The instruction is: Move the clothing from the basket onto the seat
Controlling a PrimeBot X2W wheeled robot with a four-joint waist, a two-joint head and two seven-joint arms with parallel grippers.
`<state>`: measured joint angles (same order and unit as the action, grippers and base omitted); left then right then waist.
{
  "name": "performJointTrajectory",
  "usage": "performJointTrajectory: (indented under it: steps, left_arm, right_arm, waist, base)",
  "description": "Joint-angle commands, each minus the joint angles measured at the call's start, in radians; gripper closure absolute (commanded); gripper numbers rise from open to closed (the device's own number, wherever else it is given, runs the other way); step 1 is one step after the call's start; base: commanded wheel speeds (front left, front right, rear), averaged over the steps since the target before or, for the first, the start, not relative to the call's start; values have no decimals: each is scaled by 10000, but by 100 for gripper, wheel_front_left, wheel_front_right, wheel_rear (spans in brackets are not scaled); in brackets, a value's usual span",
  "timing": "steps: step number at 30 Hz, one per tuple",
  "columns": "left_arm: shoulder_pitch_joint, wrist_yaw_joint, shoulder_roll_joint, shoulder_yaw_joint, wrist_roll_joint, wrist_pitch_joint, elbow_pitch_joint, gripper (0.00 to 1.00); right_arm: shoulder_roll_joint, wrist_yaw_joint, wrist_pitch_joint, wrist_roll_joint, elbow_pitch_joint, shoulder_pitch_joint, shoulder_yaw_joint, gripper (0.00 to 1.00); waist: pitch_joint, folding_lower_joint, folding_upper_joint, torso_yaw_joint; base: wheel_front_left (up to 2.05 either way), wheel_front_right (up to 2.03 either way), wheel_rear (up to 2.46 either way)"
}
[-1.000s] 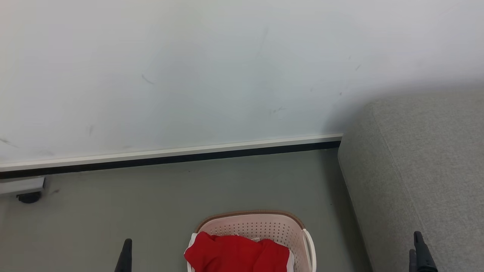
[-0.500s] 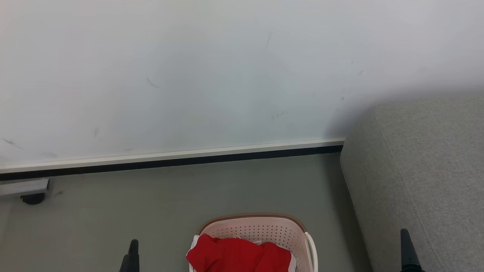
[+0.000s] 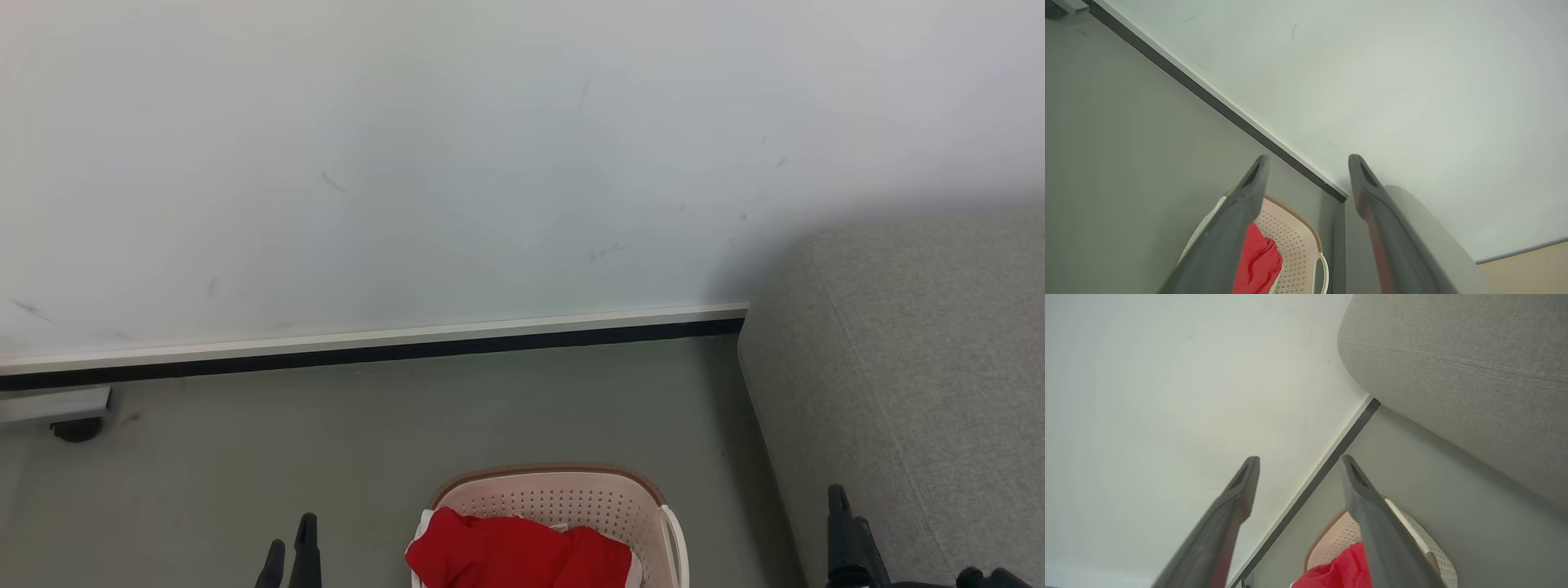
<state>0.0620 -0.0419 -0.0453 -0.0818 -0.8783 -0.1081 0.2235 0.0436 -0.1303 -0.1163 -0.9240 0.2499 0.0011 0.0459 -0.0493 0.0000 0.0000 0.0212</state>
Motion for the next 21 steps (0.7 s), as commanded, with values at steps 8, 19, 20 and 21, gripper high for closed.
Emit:
performJointTrajectory:
  steps: [8,19,20,21]
  left_arm:
    - [42,181,-58,-237,1291,-302,111,0]
    - [159,432,-64,-455,3045,-600,319,0]
    - [169,434,-65,-458,3167,-631,319,0]
    - [179,438,-65,-452,3280,-649,316,0]
  right_arm:
    - [74,-4,-132,1399,-161,-155,169,0]
    - [79,-5,-153,2774,-189,-127,456,0]
    - [79,-5,-144,2921,-191,-118,470,0]
    - [80,-5,-138,3070,-195,-106,482,0]
  waist:
    - [-19,0,0,83]
    - [-65,0,0,99]
    - [-72,0,0,101]
    - [-78,0,0,105]
  base:
    - [0,0,0]
    - [0,0,0]
    - [0,0,0]
    - [0,0,0]
